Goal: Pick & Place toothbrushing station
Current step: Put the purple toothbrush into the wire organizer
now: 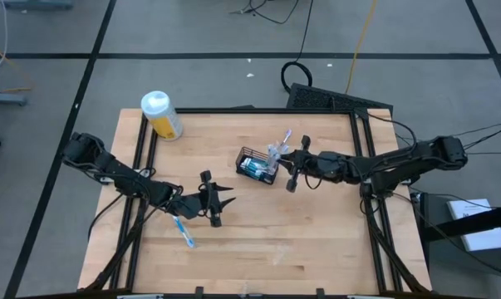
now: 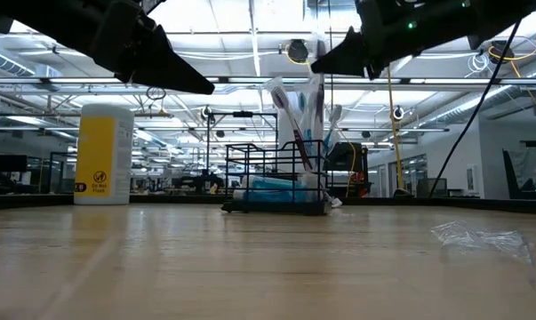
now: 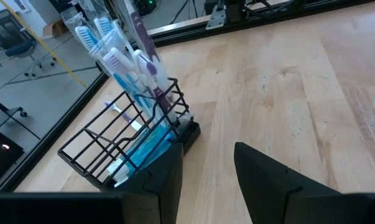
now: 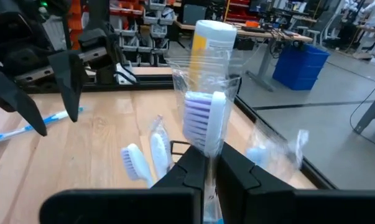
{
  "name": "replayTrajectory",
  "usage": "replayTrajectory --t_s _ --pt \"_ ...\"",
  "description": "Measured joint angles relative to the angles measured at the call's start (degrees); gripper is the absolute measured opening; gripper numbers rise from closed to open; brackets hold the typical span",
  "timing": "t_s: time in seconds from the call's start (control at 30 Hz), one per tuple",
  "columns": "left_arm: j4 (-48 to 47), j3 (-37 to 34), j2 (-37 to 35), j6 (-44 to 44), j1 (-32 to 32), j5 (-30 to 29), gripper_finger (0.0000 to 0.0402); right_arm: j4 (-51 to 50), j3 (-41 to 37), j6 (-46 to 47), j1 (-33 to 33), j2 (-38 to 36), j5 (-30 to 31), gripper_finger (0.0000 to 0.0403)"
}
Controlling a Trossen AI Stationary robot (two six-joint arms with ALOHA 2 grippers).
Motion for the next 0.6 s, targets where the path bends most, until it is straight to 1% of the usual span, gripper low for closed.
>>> replayTrajectory --t_s 0.13,0.3,0.5,0.6 --pt "0.0 0.0 0.0 0.0 0.0 0.0 0.0152 2.3 -1.8 0.7 -0.8 0.0 -0.1 0.0008" --pt "0.0 0.0 0.0 0.0 0.5 0.3 0.0152 3.8 -3.4 2.2 -2.1 0.2 -2.5 0.0008" --pt "0.1 0.0 0.0 0.0 1.1 1.0 0.0152 4.5 -4.2 3.4 -3.4 2.7 -3.4 0.0008" --pt "0.3 0.0 0.0 0.0 1.1 1.0 0.0152 5.1 -4.2 4.0 -4.2 4.7 -5.0 0.0008"
